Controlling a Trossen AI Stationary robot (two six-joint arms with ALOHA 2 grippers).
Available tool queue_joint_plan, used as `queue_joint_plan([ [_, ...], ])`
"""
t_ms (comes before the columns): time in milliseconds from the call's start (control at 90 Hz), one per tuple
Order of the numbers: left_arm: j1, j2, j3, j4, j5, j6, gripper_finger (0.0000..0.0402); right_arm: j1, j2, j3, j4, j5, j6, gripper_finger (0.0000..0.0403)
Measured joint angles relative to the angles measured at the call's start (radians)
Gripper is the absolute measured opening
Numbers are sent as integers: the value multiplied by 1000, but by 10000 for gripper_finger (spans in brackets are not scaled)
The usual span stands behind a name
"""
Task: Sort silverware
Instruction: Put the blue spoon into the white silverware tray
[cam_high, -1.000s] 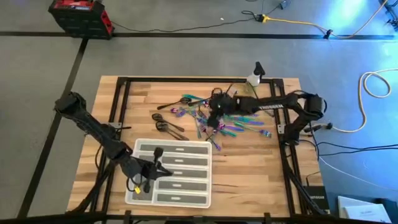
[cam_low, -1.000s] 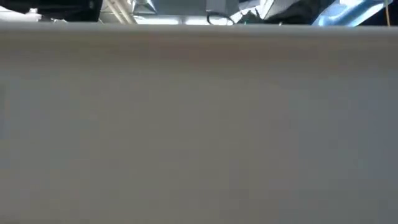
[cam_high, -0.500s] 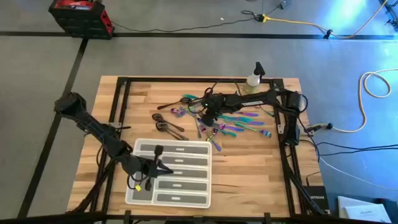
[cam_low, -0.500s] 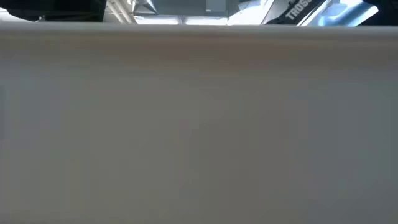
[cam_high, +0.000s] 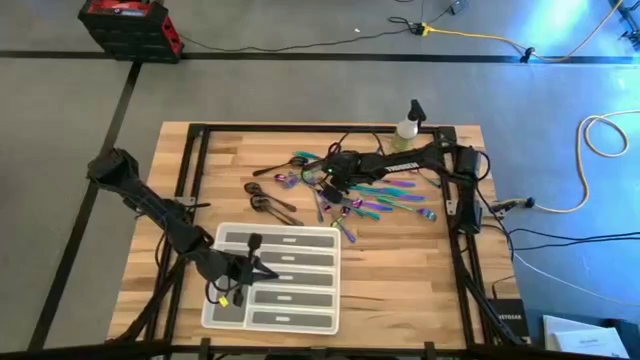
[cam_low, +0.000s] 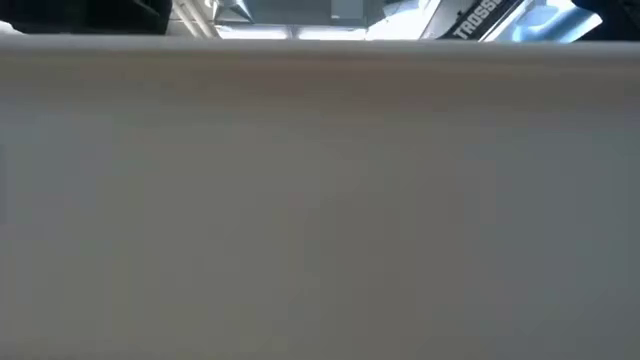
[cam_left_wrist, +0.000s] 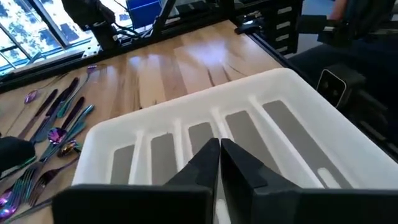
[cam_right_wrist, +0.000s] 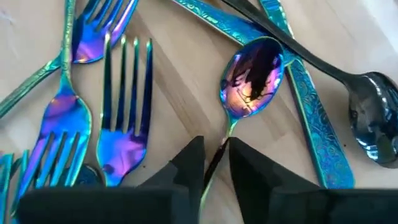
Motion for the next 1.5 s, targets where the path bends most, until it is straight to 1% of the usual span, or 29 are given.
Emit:
queue_joint_plan([
  [67,0,0,0,-3,0,-5,0,0,0,0,1,-12,3,16],
  [122,0,0,0,-3,0,-6,0,2,0,0,0,-12,9,6],
  [267,0,0,0,-16,0,-12,0,9,-1,0,-5,-19,28,14],
  [389,0,0,0,-24,0,-24,0,11,-23,-4,-25,-32,14,3],
  [622,0,0,0,-23,0,-22,0,38,-147,-5,-43,-33,4,1],
  [800,0,0,0,-24,0,-18,0,106,-244,-4,-28,-28,-6,0],
  [933,-24,0,0,-23,-7,-17,0,186,-283,-4,-31,-23,2,0],
  [1022,-67,0,0,-32,-66,-20,0,259,-296,-4,-25,-21,13,0],
  [1122,-118,0,0,-106,-148,-70,0,340,-297,-4,8,-22,51,0],
  [1211,-161,-13,0,-206,-187,-179,0,401,-297,-4,57,-22,84,0],
  [1289,-198,-37,0,-289,-209,-295,0,447,-297,-4,107,-30,89,0],
  [1356,-228,-63,0,-348,-233,-366,0,478,-297,-4,150,-38,90,0],
  [1433,-263,-91,0,-390,-277,-405,0,507,-283,0,212,-39,89,0],
  [1500,-289,-117,0,-411,-317,-416,0,525,-250,17,223,-47,73,0],
])
